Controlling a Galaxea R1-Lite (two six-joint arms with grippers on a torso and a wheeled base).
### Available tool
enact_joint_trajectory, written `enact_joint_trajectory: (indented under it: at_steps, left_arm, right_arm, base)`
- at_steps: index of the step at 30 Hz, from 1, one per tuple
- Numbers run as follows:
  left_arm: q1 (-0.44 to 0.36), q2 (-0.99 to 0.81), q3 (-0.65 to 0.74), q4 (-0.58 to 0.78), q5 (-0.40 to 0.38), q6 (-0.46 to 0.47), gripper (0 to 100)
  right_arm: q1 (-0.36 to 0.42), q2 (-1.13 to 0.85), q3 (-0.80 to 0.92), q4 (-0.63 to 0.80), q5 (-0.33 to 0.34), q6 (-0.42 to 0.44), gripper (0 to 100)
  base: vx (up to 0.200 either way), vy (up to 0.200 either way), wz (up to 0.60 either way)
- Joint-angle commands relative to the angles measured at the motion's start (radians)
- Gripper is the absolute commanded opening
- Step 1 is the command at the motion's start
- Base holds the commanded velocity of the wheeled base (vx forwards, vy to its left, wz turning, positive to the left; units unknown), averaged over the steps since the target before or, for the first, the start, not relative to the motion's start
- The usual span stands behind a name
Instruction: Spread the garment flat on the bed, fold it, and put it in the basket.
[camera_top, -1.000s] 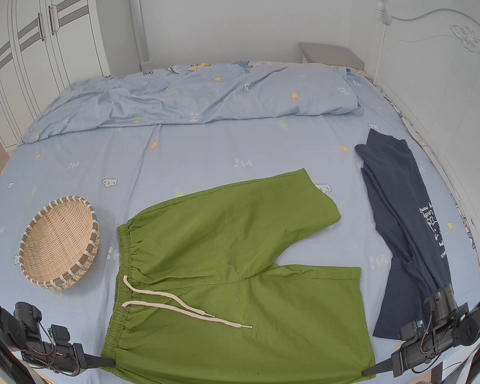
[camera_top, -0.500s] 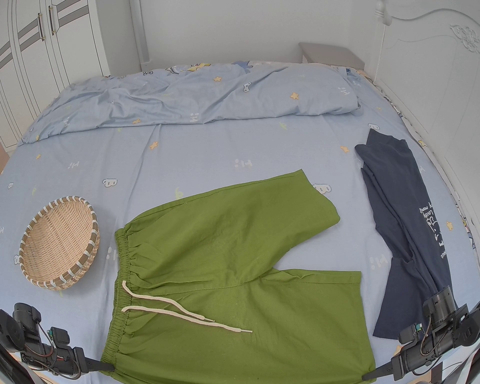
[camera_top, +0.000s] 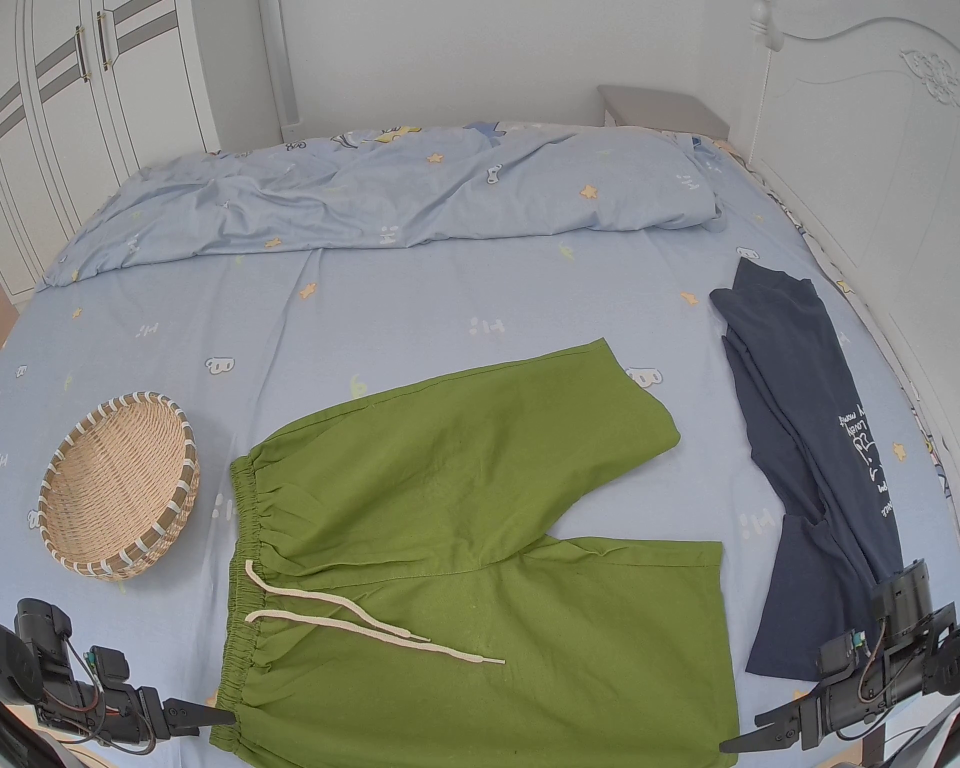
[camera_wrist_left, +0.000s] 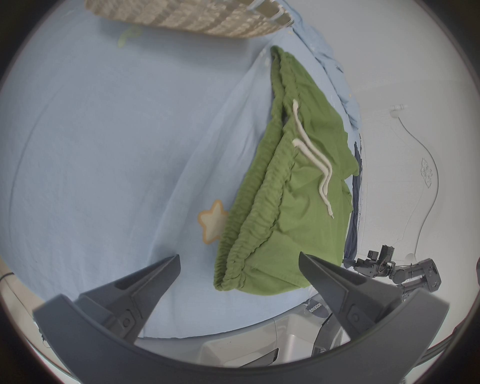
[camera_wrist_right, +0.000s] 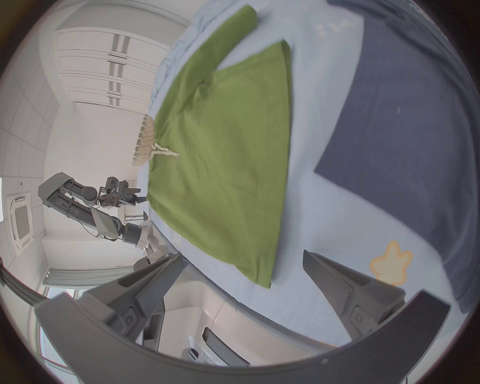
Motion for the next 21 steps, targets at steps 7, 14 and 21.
enact_joint_trajectory:
  at_steps: [7, 14, 21]
  left_arm:
    - [-0.137, -0.273, -0.336, 0.285, -0.005, -0.186, 100]
    - [-0.304, -0.273, -0.579, 0.320, -0.005, -0.359, 100]
    - [-0.407, -0.179, -0.823, 0.303, -0.002, -0.474, 100]
  right_arm:
    - [-0.085, -0.272, -0.214, 0.034, 0.002, 0.023, 100]
    - [-0.076, -0.106, -0.414, 0.008, 0.002, 0.015, 100]
    - [-0.071, 0.165, -0.664, -0.090, 0.002, 0.013, 100]
  base:
    - [0.000, 0.000, 0.00]
    - [0.000, 0.000, 0.00]
    - [0.000, 0.000, 0.00]
